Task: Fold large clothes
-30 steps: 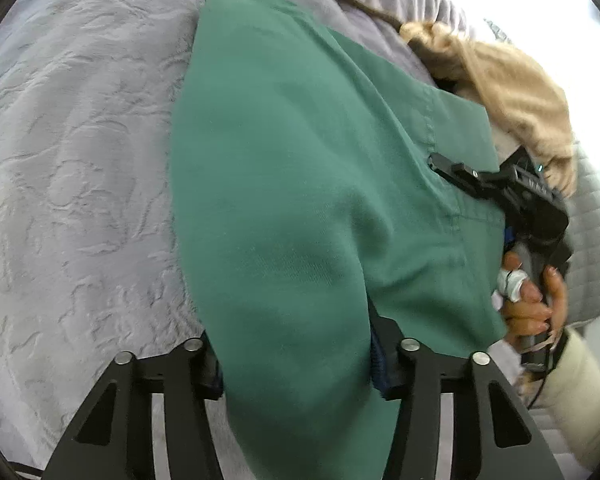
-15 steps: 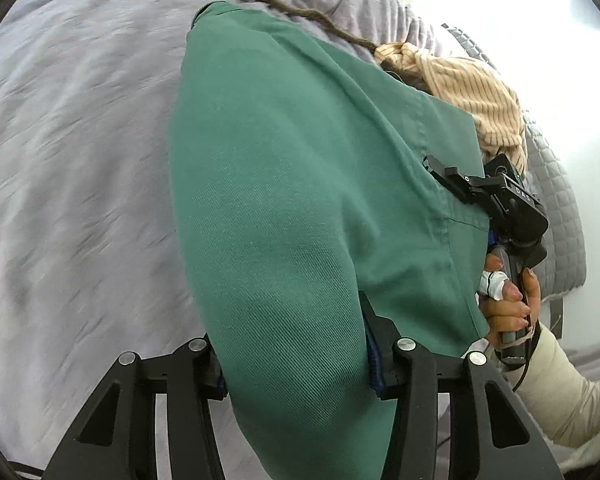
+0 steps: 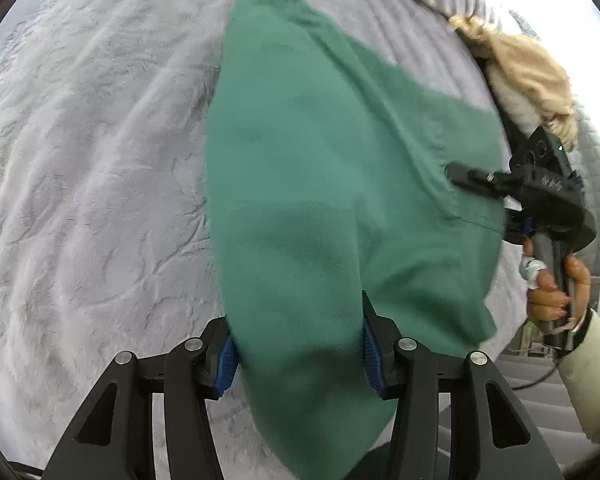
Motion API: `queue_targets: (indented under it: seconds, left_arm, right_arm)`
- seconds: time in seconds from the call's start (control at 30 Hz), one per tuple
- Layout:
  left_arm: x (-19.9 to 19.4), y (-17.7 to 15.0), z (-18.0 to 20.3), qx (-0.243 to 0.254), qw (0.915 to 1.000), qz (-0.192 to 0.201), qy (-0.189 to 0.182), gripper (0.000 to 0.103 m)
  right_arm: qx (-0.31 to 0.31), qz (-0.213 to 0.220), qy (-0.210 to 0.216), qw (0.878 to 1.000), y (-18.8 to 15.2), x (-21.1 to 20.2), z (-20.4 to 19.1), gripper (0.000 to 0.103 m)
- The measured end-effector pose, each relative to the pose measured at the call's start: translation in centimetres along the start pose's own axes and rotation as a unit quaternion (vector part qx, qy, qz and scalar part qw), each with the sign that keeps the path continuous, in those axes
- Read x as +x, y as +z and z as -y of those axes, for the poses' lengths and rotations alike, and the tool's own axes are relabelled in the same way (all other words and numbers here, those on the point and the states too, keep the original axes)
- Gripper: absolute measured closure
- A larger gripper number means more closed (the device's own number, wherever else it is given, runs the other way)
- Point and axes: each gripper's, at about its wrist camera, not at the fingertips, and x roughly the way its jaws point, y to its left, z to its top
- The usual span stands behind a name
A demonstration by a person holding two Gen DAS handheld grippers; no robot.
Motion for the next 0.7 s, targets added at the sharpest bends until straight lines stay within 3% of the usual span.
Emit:
queue_targets:
  seconds: [0.07,0.1,0.13,0.2,0.3,0.4,0.53,0.7]
  left_arm:
    - [-1.5,0.0,0.3,0.014,0.9997,0.018,0.006,0.052]
    - [-1.8,0.3,0.6,0.016,0.9994,0.029,0.009,0.052]
    - [-2.5,0.3,0.5,0.019,0.9988,0.044,0.012,0.052]
    - [-3.1,1.2,0.6,0.019,0.997,0.07,0.025,0.052]
    - [-1.8,2.9,0.6,0.017,0.9956,0.08,0.045,0.052]
    - [0.5,3.3,0.1,0.031,0.9944,0.073,0.07,0.052]
    - [1.6,2.8,-0.7,0.025,0.9933,0.073,0.086,0.036]
    - [-0.4,2.1,0.4,0.04,0.9897,0.07,0.118,0.036]
  right_arm:
    - [-0.002,0.019,-0.016,1.0,0.3,-0.8,-0.1,0.067]
    - [0.0,0.031,-0.027,0.999,0.7,-1.2,-0.1,0.078]
    - [0.003,0.036,-0.041,0.999,1.1,-1.1,-0.1,0.082]
    - [0.007,0.042,-0.066,0.997,1.7,-0.6,0.0,0.086]
    - [-0.004,0.046,-0.125,0.991,1.8,1.2,1.3,0.089]
    - [0.032,0.04,-0.121,0.991,2.0,2.2,4.0,0.089]
    - [0.088,0.044,-0.084,0.992,0.8,0.7,6.0,0.085]
    - [0.05,0.045,-0.11,0.992,-1.7,-2.1,3.0,0.085]
